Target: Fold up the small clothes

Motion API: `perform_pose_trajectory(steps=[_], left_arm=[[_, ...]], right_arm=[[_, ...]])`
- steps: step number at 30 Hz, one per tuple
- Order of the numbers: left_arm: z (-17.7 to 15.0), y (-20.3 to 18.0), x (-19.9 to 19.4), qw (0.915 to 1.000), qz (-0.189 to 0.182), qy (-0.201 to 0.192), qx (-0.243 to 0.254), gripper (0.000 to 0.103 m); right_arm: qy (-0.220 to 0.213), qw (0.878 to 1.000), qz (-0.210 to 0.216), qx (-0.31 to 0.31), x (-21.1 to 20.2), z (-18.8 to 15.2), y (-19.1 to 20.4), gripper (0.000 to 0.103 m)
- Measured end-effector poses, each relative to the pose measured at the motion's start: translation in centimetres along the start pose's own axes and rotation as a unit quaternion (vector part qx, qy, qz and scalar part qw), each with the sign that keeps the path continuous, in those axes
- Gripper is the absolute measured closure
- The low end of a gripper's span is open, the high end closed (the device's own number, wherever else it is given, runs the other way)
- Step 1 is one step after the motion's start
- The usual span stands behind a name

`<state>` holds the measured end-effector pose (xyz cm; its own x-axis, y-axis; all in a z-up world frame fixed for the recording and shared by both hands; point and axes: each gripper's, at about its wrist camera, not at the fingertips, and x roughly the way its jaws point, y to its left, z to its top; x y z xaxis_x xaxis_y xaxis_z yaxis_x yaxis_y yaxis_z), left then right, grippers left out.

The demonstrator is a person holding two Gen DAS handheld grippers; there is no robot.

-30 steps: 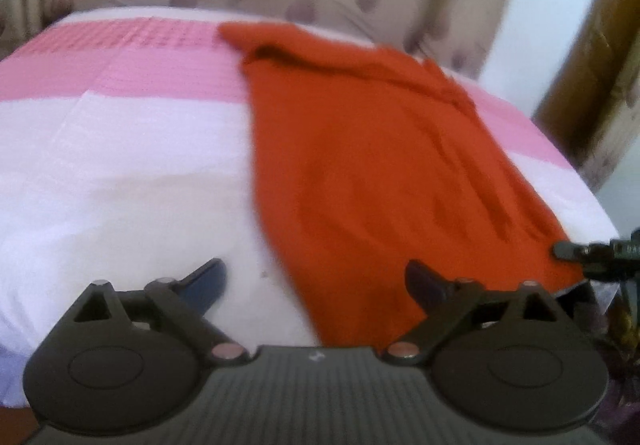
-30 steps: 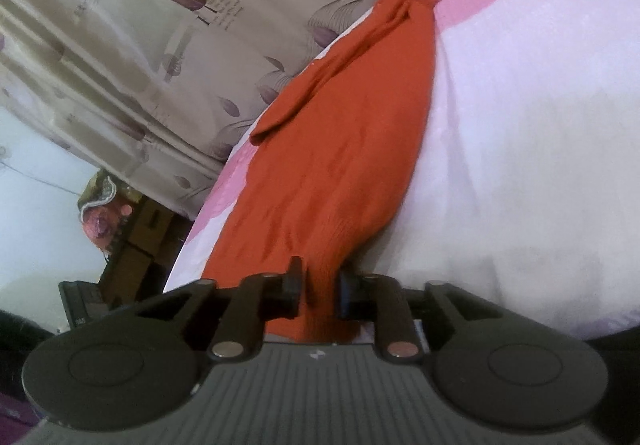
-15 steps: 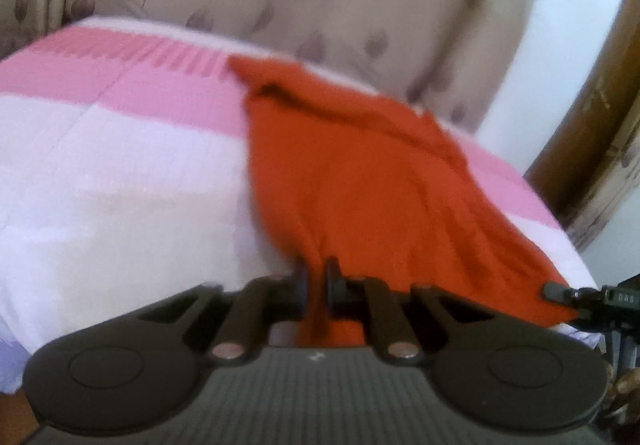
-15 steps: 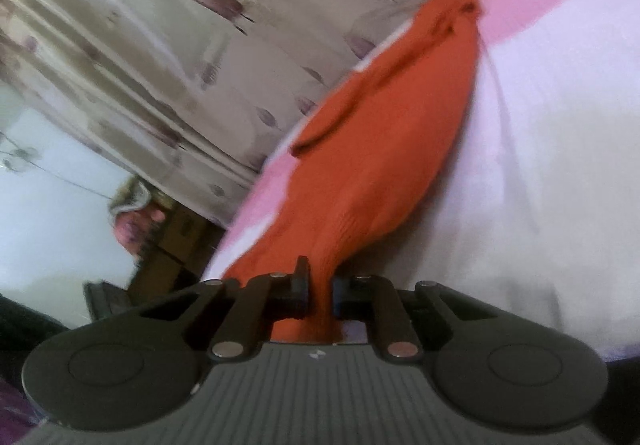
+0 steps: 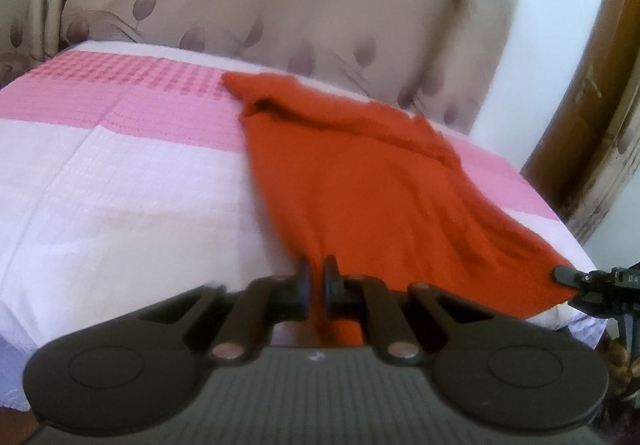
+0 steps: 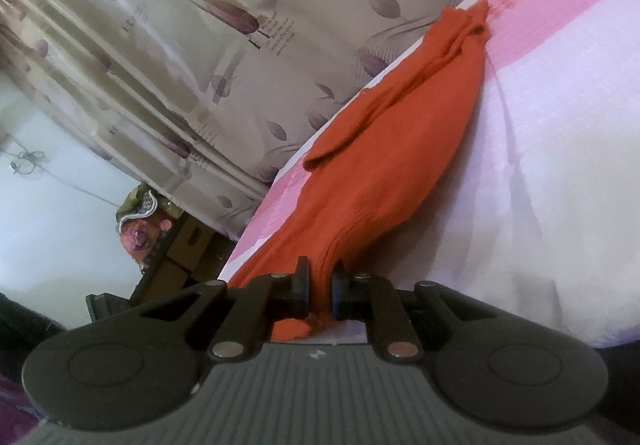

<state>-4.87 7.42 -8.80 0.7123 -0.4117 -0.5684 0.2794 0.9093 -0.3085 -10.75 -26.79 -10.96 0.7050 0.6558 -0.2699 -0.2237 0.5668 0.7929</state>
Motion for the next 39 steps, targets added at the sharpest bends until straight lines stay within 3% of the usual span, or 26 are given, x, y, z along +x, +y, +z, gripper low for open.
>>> perform_pose_trajectory(steps=[10, 18, 27, 39], left_arm=[[3.3, -0.7, 0.6, 0.9994, -0.003, -0.035, -0.003, 0.098], [8.5, -2.0, 2.6, 0.9969, 0.003, -0.077, 0.014, 0.099], [15.0, -2.5, 8.3, 0.9927, 0.038, -0.112, 0.025, 0.098], [20.0, -1.9, 19.0, 0.9918, 0.076, -0.094, 0.041, 0.098]], right_arm=[[-0.024, 1.000, 0.016, 0.007, 0.6, 3.4, 0.1, 0.088], [-0.052, 0.998, 0.024, -0.031, 2.8, 10.2, 1.0, 0.088], [-0.063, 0.997, 0.008, -0.048, 7.9, 18.6, -1.9, 0.088], [-0.061, 0.998, -0.018, -0.022, 15.6, 25.5, -9.0, 0.088]])
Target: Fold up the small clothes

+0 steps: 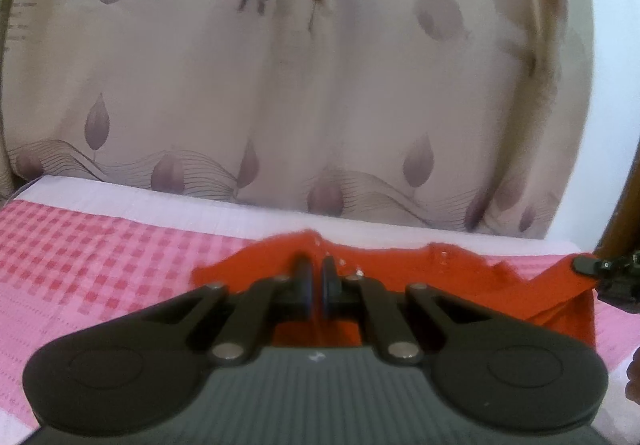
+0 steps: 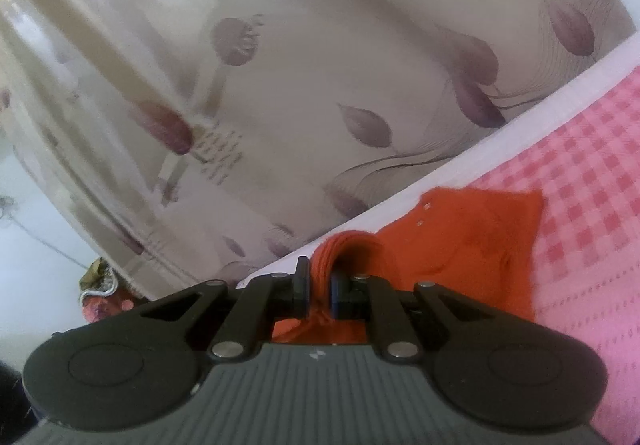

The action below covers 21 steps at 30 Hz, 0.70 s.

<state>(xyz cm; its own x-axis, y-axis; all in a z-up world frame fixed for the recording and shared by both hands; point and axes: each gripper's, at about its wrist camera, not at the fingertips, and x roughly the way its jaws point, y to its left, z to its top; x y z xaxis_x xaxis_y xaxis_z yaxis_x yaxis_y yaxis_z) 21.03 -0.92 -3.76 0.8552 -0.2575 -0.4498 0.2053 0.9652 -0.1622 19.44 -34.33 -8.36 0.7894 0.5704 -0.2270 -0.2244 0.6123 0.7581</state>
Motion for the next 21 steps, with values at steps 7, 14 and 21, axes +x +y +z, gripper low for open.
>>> perform_pose_trajectory(steps=[7, 14, 21], left_arm=[[0.8, 0.5, 5.8, 0.9996, 0.017, 0.024, 0.003, 0.098], [0.8, 1.8, 9.9, 0.9982, 0.023, 0.047, -0.030, 0.097], [1.2, 2.8, 11.7, 0.9960, 0.060, 0.036, -0.055, 0.078]], right_arm=[[0.003, 0.999, -0.026, 0.036, 3.6, 1.3, -4.5, 0.088], [-0.003, 0.997, -0.043, 0.063, 5.4, 1.6, -7.3, 0.088], [-0.017, 0.994, -0.063, 0.084, 6.3, 2.4, -8.8, 0.086]])
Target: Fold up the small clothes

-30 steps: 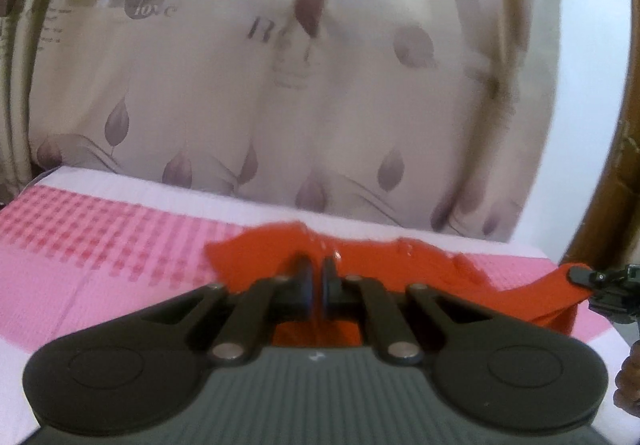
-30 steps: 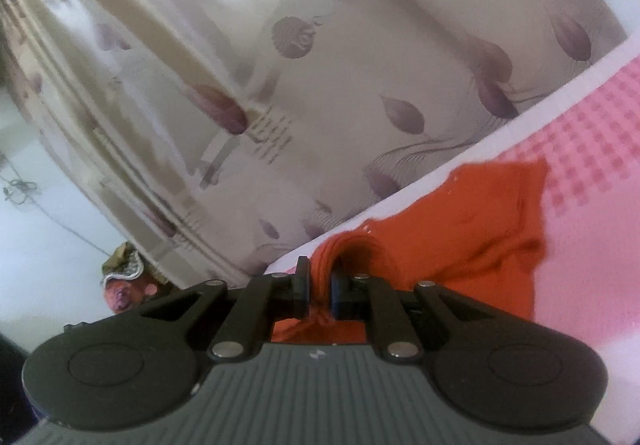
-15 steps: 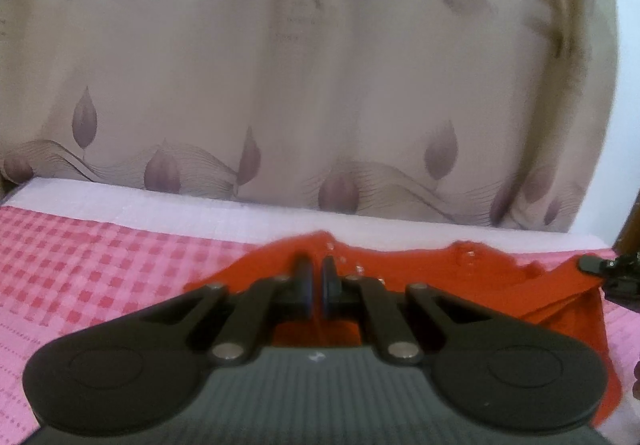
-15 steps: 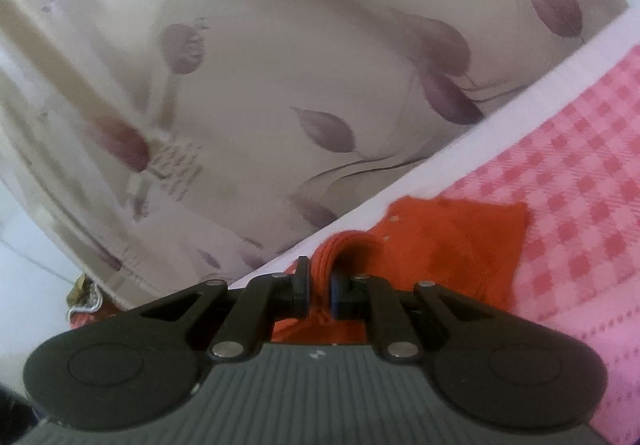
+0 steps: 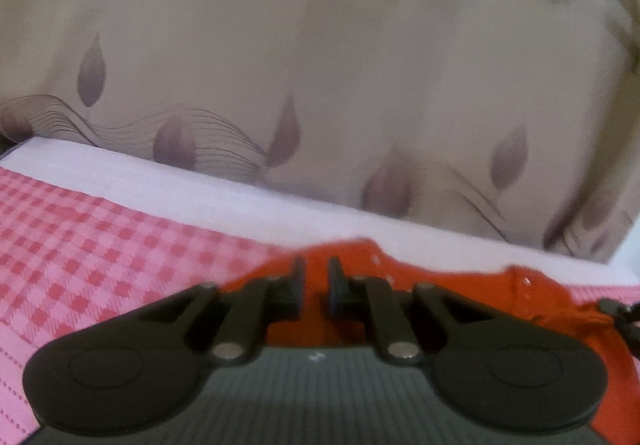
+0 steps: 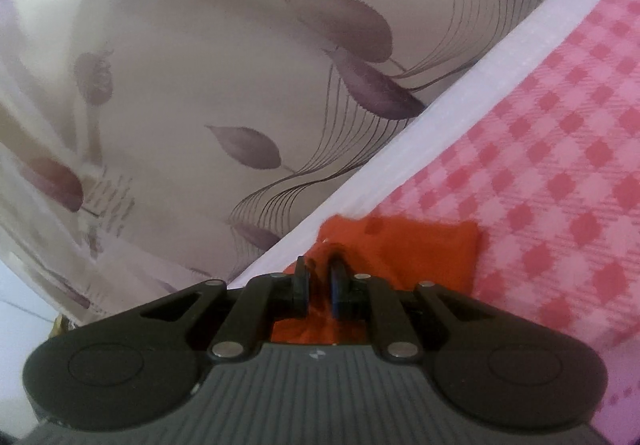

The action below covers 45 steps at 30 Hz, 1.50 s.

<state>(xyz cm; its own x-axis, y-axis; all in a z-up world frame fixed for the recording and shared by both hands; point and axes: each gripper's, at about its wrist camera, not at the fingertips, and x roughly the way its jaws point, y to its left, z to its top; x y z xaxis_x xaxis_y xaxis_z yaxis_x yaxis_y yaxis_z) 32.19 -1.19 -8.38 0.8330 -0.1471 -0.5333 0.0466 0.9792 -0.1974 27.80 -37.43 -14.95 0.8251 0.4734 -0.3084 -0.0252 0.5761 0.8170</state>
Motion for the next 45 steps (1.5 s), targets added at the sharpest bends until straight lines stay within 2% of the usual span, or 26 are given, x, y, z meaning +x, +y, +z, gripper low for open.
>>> perform_pose_trajectory(steps=[1, 2, 3, 4, 6, 8, 12, 14, 16, 19, 25, 30, 34, 36, 38, 39, 42, 45], left_arm=[[0.2, 0.2, 0.3, 1.0000, 0.007, 0.001, -0.005, 0.069], [0.4, 0.4, 0.3, 0.9998, 0.015, -0.004, -0.009, 0.047], [0.5, 0.6, 0.2, 0.9995, 0.025, -0.015, -0.013, 0.031], [0.6, 0.7, -0.1, 0.9986, 0.041, -0.032, -0.013, 0.029], [0.6, 0.9, -1.1, 0.9972, 0.054, -0.052, -0.005, 0.028], [0.4, 1.0, -2.2, 0.9973, 0.045, -0.054, 0.018, 0.028], [-0.7, 1.1, -4.7, 0.9944, 0.049, -0.056, 0.075, 0.028], [-1.3, 1.7, -5.8, 0.9941, 0.050, -0.046, 0.085, 0.028], [-2.1, 2.3, -6.7, 0.9948, 0.045, -0.032, 0.085, 0.028], [-3.5, 3.0, -7.3, 0.9941, 0.053, -0.009, 0.095, 0.028], [-6.0, 4.0, -8.0, 0.9952, 0.050, 0.024, 0.081, 0.028], [-7.1, 4.2, -8.8, 0.9955, 0.043, 0.021, 0.082, 0.028], [-7.4, 4.2, -8.8, 0.9957, 0.036, 0.026, 0.081, 0.028], [-7.4, 4.0, -9.1, 0.9957, 0.034, 0.021, 0.084, 0.028], [-7.4, 3.5, -9.3, 0.9942, 0.043, 0.012, 0.098, 0.028], [-7.4, 3.2, -9.4, 0.9928, 0.050, 0.009, 0.108, 0.028], [-7.5, 2.3, -9.5, 0.9873, 0.075, -0.001, 0.140, 0.028], [-7.4, 1.8, -9.8, 0.9845, 0.078, -0.005, 0.157, 0.028]], right_arm=[[-0.012, 1.000, 0.000, 0.004, -0.1, 0.2, -0.2, 0.084], [-0.020, 1.000, 0.001, 0.013, -0.3, 0.4, -0.4, 0.084], [-0.026, 0.999, 0.006, 0.020, -0.5, 0.5, -0.7, 0.084], [-0.035, 0.999, 0.007, 0.024, -1.0, 0.6, -0.8, 0.083], [-0.045, 0.998, 0.017, 0.027, -2.0, 0.5, -0.7, 0.080], [-0.044, 0.999, 0.020, 0.015, -3.3, 0.1, -0.1, 0.076], [-0.017, 0.999, 0.010, -0.046, -5.8, -2.0, 2.2, 0.067], [-0.001, 0.997, 0.004, -0.077, -6.9, -3.2, 3.3, 0.056], [0.013, 0.991, -0.029, -0.131, -7.9, -5.0, 4.8, 0.045], [0.019, 0.983, -0.055, -0.174, -9.3, -7.2, 6.1, 0.041], [0.014, 0.980, -0.088, -0.175, -11.6, -8.9, 5.7, 0.035], [0.016, 0.982, -0.091, -0.167, -12.3, -9.7, 5.5, 0.029], [0.029, 0.978, -0.097, -0.185, -11.7, -10.2, 5.8, 0.030], [0.037, 0.973, -0.107, -0.201, -11.1, -10.4, 6.2, 0.045], [0.046, 0.966, -0.131, -0.217, -10.5, -10.6, 6.5, 0.077], [0.049, 0.962, -0.146, -0.224, -10.1, -10.6, 6.6, 0.083], [0.043, 0.963, -0.155, -0.216, -10.1, -10.3, 6.4, 0.084], [0.029, 0.969, -0.154, -0.192, -10.6, -9.8, 5.8, 0.084]])
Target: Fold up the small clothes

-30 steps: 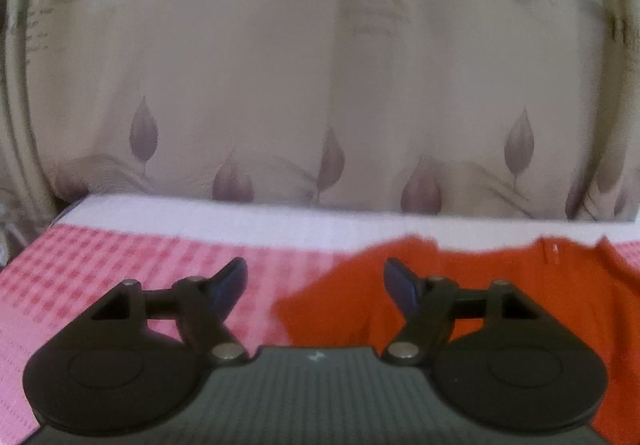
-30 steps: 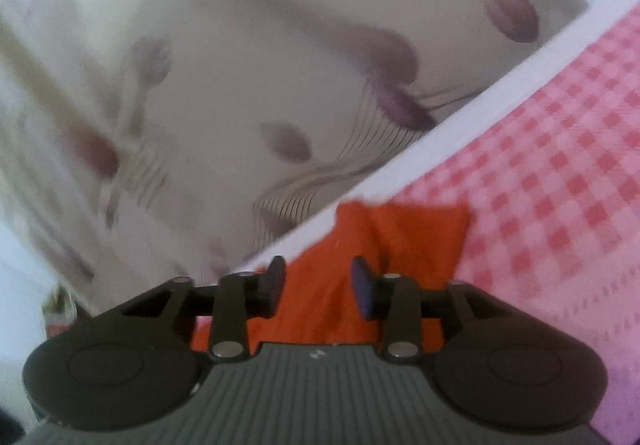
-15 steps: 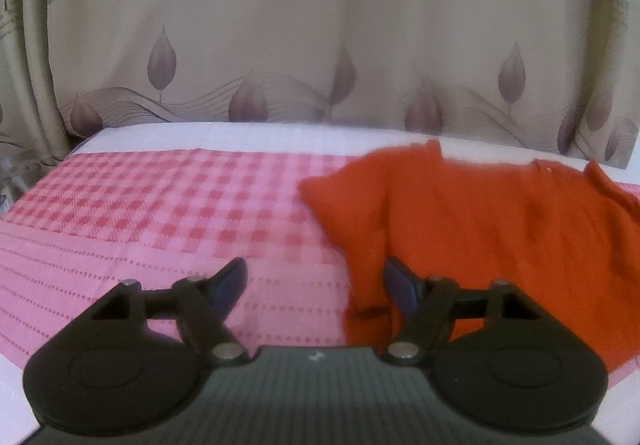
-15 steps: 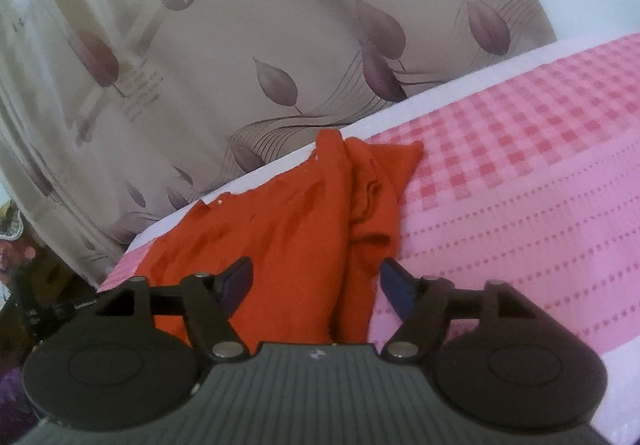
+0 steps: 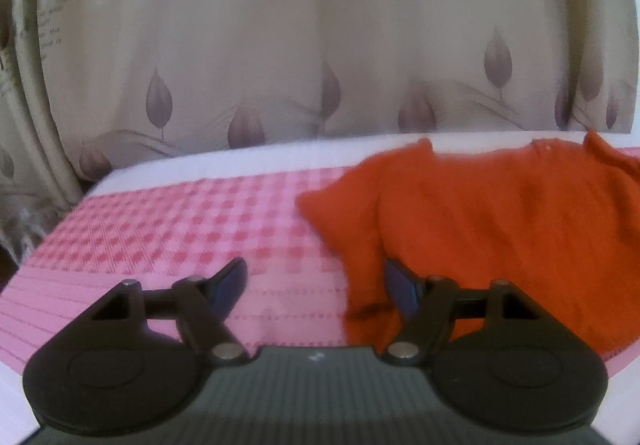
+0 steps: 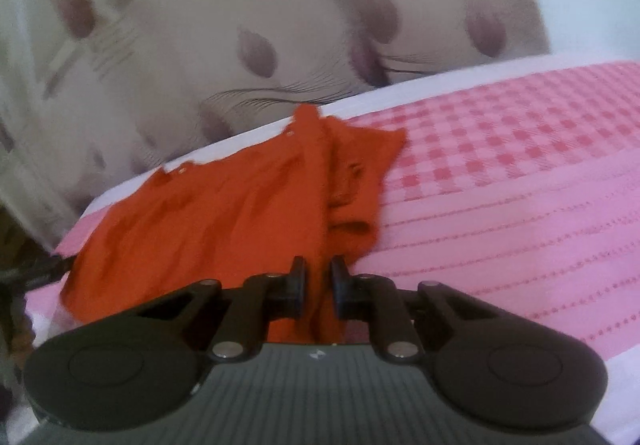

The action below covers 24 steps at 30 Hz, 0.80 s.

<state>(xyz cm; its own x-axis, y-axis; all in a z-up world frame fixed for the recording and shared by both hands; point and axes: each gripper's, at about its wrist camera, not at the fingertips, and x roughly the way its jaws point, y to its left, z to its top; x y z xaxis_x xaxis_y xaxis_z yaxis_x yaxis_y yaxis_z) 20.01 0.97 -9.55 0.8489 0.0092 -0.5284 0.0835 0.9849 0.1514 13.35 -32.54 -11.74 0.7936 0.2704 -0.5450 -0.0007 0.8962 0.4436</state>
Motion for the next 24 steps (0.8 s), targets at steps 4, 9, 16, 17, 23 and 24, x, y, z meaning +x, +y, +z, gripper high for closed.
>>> perform_pose_trajectory(steps=[4, 9, 16, 17, 23, 24], left_arm=[[0.5, -0.4, -0.5, 0.9998, 0.005, -0.006, 0.018, 0.028], [1.2, -1.2, -0.8, 0.9991, 0.014, -0.012, 0.038, 0.028], [2.0, -1.9, -0.5, 0.9987, 0.017, -0.011, 0.048, 0.023], [2.1, -1.9, -0.3, 0.9987, 0.015, -0.010, 0.048, 0.023], [2.8, -1.9, 1.1, 0.9991, -0.001, 0.013, 0.040, 0.022], [2.8, -1.9, 1.4, 0.9991, -0.003, 0.015, 0.039, 0.022]], right_arm=[[-0.050, 0.998, 0.015, 0.021, -1.7, 0.3, -0.3, 0.079], [-0.089, 0.996, 0.024, -0.012, -2.9, 0.9, 1.8, 0.071], [-0.059, 0.992, 0.004, -0.113, 0.3, 0.3, 5.7, 0.053], [-0.055, 0.991, -0.001, -0.123, 0.8, 0.1, 6.0, 0.050], [-0.038, 0.985, -0.029, -0.166, 2.7, -1.0, 7.4, 0.038], [-0.038, 0.984, -0.031, -0.170, 2.8, -1.0, 7.6, 0.034]])
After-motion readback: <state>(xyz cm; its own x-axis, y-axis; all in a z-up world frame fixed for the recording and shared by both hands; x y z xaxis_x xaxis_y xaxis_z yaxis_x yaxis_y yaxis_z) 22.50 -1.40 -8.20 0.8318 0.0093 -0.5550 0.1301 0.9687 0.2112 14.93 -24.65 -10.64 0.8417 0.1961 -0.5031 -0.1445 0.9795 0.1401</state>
